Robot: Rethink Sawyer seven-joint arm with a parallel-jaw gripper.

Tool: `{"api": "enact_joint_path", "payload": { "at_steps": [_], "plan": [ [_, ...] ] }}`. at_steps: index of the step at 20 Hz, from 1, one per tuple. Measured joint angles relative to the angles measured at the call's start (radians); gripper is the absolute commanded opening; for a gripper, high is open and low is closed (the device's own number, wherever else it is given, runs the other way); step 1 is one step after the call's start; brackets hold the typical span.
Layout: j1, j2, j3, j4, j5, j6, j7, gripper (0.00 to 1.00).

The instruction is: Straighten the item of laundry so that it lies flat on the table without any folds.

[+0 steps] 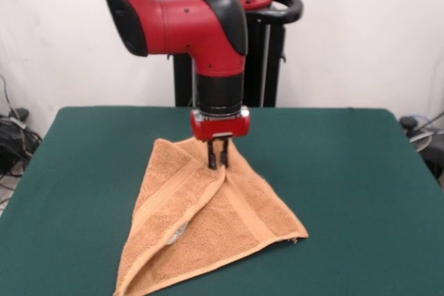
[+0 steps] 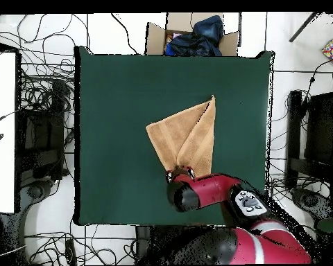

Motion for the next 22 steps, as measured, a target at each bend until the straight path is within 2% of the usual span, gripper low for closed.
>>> {"api": "enact_joint_path", "payload": {
  "at_steps": [8,13,14,22],
  "plan": [
    [-0.022,-0.005,0.04,-0.014,0.0,0.082,0.0,0.0],
    [-0.021,-0.005,0.041,-0.015,0.0,0.086,0.0,0.0],
    [-0.021,-0.005,0.041,-0.015,0.0,0.086,0.0,1.0],
    [-0.02,-0.005,0.048,-0.015,0.0,0.088,0.0,1.0]
  ]
}}
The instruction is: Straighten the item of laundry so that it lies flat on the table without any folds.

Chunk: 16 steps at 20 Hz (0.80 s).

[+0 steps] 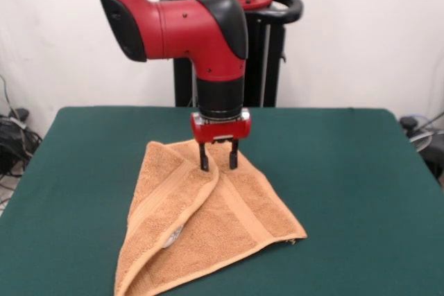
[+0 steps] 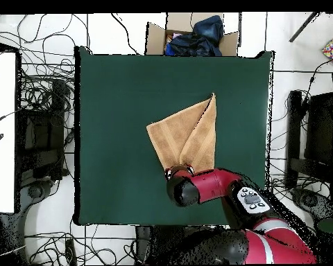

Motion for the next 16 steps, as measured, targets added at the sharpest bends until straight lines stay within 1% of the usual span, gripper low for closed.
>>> {"api": "enact_joint_path", "payload": {
  "at_steps": [16],
  "plan": [
    [0.008,-0.001,-0.004,-0.001,0.0,0.0,0.0,1.0]
  ]
}}
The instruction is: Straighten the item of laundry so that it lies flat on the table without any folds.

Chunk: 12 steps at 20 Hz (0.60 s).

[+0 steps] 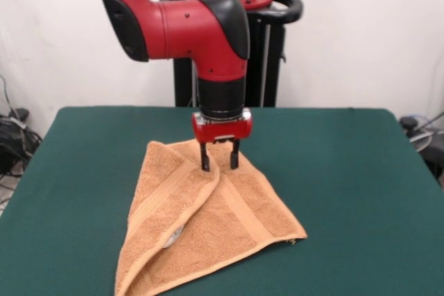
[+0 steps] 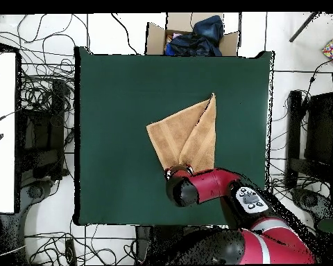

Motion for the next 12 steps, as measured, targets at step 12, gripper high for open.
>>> {"api": "enact_joint_path", "payload": {
  "at_steps": [12],
  "plan": [
    [-0.069,-0.099,0.077,0.022,0.074,0.058,0.0,1.0]
  ]
}}
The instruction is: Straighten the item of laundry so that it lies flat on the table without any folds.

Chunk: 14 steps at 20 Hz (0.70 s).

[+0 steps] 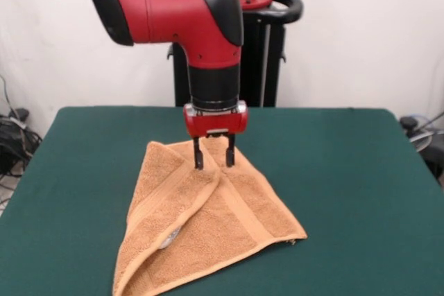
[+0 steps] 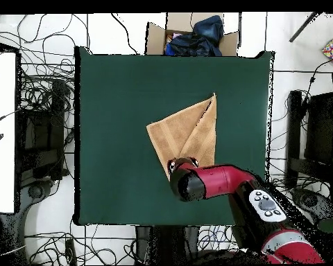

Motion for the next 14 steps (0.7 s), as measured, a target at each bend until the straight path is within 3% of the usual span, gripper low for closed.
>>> {"api": "enact_joint_path", "payload": {
  "at_steps": [7,14],
  "plan": [
    [0.0,-0.067,0.02,0.0,0.032,0.049,0.0,1.0],
    [0.004,-0.062,0.02,-0.002,0.031,0.049,0.0,1.0]
  ]
}}
